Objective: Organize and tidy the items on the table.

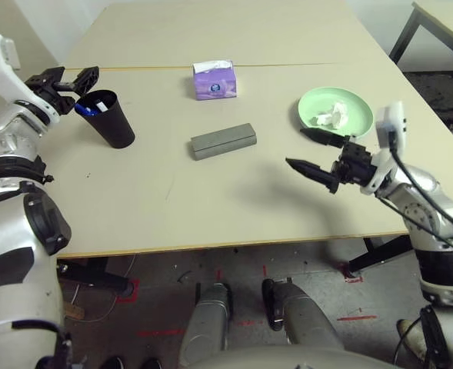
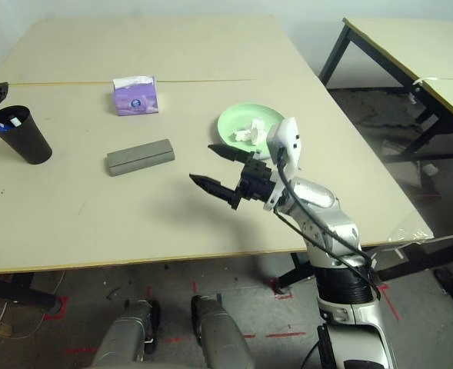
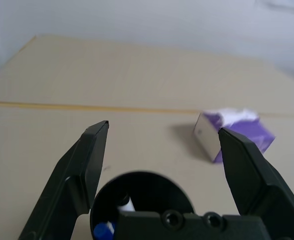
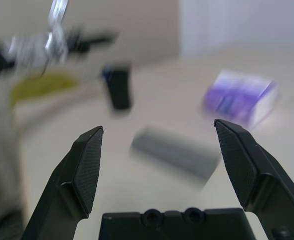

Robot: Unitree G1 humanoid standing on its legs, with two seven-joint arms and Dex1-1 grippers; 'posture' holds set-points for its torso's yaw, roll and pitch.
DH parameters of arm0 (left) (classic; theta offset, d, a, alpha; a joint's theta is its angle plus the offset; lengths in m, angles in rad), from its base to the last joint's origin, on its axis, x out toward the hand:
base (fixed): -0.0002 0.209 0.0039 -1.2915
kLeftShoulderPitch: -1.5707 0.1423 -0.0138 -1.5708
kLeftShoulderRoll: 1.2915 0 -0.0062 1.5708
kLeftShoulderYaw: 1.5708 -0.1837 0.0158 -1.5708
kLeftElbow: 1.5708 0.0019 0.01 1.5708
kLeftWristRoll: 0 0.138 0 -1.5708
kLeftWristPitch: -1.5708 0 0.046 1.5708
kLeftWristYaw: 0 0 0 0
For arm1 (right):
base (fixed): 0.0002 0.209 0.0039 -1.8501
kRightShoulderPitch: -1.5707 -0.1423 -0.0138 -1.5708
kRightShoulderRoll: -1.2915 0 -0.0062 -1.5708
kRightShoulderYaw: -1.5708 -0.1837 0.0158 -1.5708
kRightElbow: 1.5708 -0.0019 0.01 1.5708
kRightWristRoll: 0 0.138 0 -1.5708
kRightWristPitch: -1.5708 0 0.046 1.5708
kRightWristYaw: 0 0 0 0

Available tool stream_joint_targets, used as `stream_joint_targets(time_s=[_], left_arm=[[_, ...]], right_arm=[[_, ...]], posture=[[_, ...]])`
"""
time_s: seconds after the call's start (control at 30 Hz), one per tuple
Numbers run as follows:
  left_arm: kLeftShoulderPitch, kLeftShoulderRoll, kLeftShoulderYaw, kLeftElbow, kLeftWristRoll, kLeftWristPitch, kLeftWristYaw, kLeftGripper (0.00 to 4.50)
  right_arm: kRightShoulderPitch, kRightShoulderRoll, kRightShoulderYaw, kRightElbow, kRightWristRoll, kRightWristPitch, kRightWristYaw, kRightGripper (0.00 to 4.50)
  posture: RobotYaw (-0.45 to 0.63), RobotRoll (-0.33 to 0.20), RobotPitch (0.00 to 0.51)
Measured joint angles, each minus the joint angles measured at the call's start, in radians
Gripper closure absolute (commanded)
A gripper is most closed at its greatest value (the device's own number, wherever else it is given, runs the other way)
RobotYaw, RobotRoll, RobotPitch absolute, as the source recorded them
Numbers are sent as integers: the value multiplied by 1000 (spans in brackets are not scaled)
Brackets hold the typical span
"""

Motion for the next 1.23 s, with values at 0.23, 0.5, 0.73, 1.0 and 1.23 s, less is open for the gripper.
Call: stream_joint_targets(time_s=[0.23, 0.5, 0.73, 1.0, 1.23], left_arm=[[46, 94, 111, -81, -103, 29, 38, 55], [481, 103, 178, -277, -138, 54, 65, 55], [741, -3, 189, -553, -157, 109, 101, 55], [781, -25, 189, -709, -180, 202, 149, 55], [773, -23, 184, -750, -185, 237, 151, 55]], right_arm=[[-23, -75, -176, 64, -10, -17, -158, 0], [172, -117, -229, 195, -195, -163, -269, 0], [194, -74, -226, 313, -282, -273, -327, 0], [232, 5, -209, 275, -294, -302, -377, 0], [266, 42, -204, 143, -289, -262, -426, 0]], posture=[[-84, 0, 194], [-41, 0, 234], [-17, 0, 250], [27, 0, 284], [3, 0, 268]])
